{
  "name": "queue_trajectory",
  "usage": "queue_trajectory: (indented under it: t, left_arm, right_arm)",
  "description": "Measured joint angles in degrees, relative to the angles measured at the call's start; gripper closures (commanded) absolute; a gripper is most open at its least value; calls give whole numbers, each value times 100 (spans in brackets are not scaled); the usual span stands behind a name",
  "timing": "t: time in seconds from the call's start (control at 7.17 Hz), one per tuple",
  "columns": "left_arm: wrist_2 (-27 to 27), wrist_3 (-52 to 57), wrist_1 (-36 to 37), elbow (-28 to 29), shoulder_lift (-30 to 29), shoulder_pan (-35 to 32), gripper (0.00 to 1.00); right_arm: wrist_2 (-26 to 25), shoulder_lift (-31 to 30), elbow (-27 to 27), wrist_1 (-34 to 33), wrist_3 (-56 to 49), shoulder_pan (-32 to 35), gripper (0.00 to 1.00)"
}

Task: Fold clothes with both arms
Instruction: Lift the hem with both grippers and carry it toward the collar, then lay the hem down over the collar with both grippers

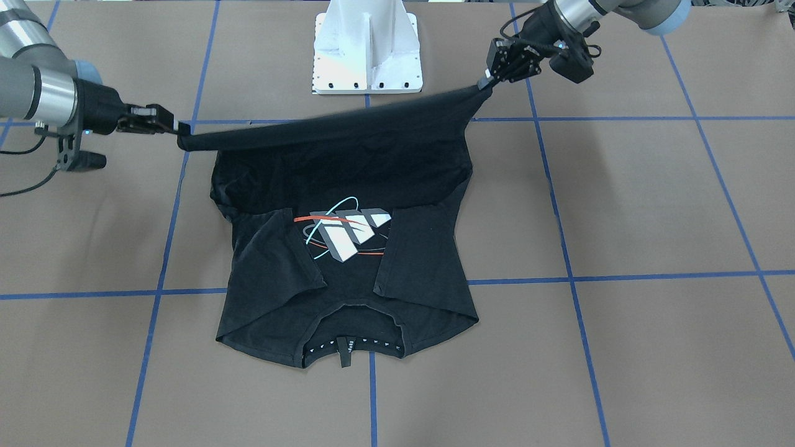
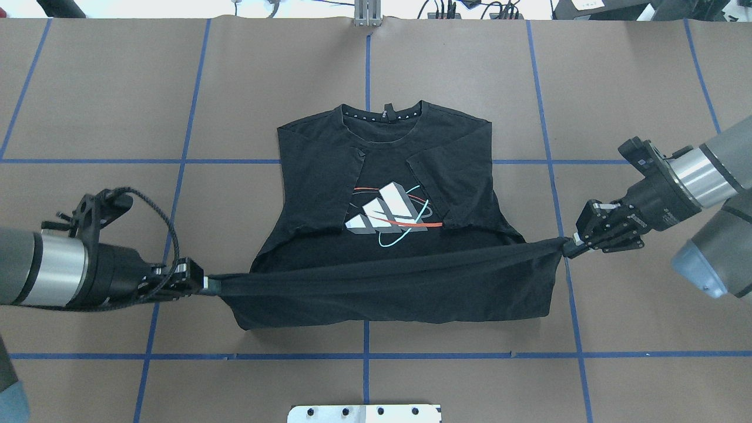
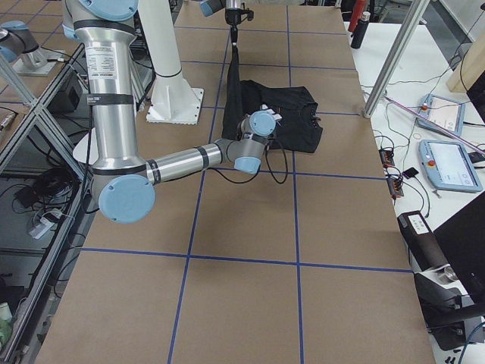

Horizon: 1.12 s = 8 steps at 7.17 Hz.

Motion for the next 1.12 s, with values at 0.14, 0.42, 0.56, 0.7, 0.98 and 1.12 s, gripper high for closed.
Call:
queue_trajectory:
  t: [0.14, 0.42, 0.56, 0.7, 0.98, 1.12]
  left_arm:
    - [-133, 389, 635, 383, -664, -466, 100]
    - [-161, 915, 1137, 1382, -1478, -999, 100]
    - [-117, 1151, 1149, 1900, -1711, -1159, 100]
    - [-36, 1264, 1023, 2341, -1861, -1234, 100]
    - [68, 1310, 547, 2968, -1964, -1276, 100]
    - [84, 1298, 420, 3124, -1998, -1275, 100]
  right_arm:
    - [2, 440, -470, 0, -17, 190, 100]
    - [-13, 1155, -1320, -6, -74, 551, 100]
    - [-68, 1429, -1683, -8, -92, 713, 100]
    - [-233, 1610, -2004, -8, -150, 796, 100]
    - [-764, 1797, -2498, -14, -294, 795, 100]
    - [-968, 1903, -2666, -17, -309, 748, 100]
